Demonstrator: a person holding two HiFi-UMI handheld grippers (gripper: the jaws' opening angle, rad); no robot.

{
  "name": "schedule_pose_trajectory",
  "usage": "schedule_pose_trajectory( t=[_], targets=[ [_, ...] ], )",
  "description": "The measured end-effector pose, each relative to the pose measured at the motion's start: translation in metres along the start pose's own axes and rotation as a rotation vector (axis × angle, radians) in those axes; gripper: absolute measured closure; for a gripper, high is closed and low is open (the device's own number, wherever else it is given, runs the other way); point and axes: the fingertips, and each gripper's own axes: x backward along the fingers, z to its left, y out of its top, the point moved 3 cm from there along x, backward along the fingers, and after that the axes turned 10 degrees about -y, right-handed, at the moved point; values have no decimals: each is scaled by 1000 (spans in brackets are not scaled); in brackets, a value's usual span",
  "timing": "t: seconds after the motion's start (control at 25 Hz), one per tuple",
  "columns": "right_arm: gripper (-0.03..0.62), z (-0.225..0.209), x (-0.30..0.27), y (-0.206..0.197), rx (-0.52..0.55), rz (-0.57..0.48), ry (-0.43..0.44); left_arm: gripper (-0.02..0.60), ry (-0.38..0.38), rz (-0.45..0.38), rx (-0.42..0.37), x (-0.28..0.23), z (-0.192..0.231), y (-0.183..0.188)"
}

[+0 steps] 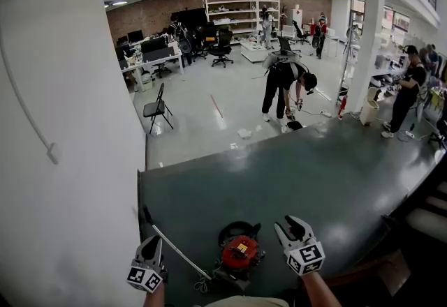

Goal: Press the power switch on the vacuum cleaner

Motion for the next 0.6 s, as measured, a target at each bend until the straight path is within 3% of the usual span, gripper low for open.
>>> schedule_pose_trajectory(
  t=[0.24,0.6],
  targets=[
    [434,6,1,-35,33,55,10,557,11,13,35,12,-1,-33],
    [434,28,8,-79,60,141,66,557,-5,99,96,12,-28,-81]
  ],
)
